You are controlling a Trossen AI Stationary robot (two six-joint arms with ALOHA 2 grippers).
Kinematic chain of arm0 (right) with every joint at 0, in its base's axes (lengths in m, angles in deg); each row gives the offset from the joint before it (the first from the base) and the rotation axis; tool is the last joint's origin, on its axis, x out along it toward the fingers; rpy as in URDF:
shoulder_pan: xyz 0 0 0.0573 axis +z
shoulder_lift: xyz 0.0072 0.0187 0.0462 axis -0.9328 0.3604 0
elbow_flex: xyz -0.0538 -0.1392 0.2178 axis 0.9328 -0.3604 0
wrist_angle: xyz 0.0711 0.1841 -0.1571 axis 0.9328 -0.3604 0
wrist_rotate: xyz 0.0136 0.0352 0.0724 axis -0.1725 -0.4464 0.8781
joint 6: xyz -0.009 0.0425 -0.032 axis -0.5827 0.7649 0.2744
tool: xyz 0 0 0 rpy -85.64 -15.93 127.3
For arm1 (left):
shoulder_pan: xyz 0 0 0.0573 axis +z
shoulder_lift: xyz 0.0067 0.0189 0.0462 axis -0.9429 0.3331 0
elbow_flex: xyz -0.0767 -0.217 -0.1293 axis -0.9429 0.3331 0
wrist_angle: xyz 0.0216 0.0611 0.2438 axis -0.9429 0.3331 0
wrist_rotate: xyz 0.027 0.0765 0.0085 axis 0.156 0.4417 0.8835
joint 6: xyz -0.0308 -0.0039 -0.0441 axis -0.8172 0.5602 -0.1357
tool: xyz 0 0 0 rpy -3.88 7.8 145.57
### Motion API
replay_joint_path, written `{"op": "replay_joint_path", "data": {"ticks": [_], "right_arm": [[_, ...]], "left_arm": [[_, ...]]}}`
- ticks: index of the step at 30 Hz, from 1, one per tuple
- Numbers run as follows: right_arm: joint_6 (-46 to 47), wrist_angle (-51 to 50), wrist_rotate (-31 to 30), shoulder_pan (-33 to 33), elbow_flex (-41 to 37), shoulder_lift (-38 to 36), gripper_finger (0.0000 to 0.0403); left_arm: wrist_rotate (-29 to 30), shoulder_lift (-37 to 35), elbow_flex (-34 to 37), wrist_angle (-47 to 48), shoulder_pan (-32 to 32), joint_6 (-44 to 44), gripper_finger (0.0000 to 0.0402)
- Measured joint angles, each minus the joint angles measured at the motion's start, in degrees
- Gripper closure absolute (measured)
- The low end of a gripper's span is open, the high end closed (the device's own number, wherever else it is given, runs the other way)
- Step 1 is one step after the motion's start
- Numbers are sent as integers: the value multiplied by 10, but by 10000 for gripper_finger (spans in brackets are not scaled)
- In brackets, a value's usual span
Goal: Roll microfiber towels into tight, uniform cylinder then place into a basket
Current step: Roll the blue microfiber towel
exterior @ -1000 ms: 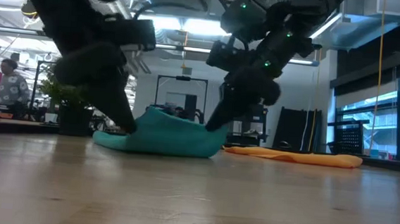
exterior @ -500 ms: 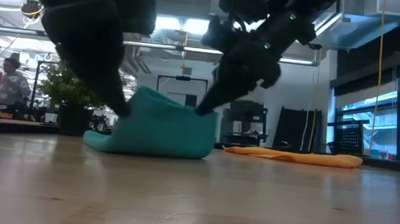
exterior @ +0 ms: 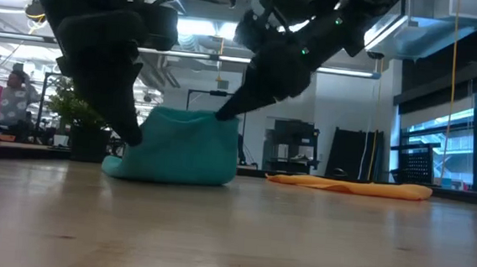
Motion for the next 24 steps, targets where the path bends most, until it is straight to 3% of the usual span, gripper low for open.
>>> {"op": "replay_joint_path", "data": {"ticks": [13,24], "right_arm": [[28,-103,65,47,0,-2,402],[12,0,64,51,0,-2,402]], "left_arm": [[-1,0,0,-58,-61,-25,401],[43,1,-10,-6,-75,-25,401]]}}
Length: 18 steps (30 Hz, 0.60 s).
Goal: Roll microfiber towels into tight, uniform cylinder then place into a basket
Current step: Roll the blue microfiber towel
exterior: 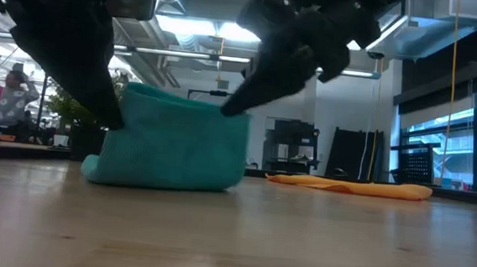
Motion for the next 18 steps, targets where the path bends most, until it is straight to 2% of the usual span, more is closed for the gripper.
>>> {"op": "replay_joint_path", "data": {"ticks": [9,18], "right_arm": [[-16,76,0,-35,0,12,402],[-19,77,0,-64,0,45,402]], "left_arm": [[16,0,0,20,15,-10,401],[18,0,0,52,29,-73,401]]}}
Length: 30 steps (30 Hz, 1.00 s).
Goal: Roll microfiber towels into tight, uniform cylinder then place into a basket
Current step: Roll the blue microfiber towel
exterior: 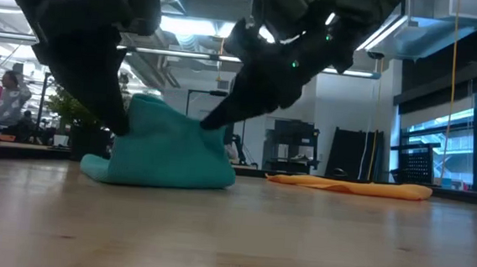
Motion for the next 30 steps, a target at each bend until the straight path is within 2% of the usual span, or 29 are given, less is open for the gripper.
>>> {"op": "replay_joint_path", "data": {"ticks": [4,15,22,30], "right_arm": [[-19,14,0,-7,0,0,402],[-31,42,1,-30,0,18,402],[-44,56,1,-41,0,25,402],[-57,70,0,-51,0,43,402]], "left_arm": [[4,0,0,13,1,-22,401],[17,2,4,69,3,-154,401],[19,9,22,72,13,-183,401],[36,21,26,72,29,-168,401]]}}
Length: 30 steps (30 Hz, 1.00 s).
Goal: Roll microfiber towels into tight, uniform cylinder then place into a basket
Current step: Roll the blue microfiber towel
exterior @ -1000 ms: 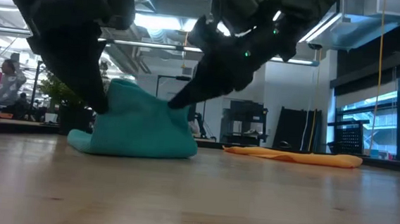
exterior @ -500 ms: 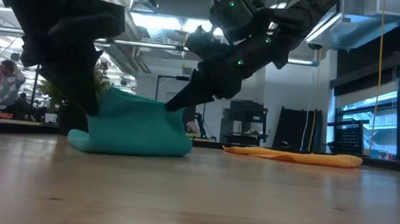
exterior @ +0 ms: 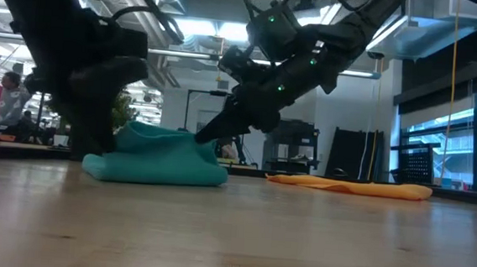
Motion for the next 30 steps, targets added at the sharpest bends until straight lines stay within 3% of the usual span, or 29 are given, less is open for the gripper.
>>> {"op": "replay_joint_path", "data": {"ticks": [30], "right_arm": [[0,19,0,-2,0,0,402]], "left_arm": [[14,0,0,47,46,2,401]]}}
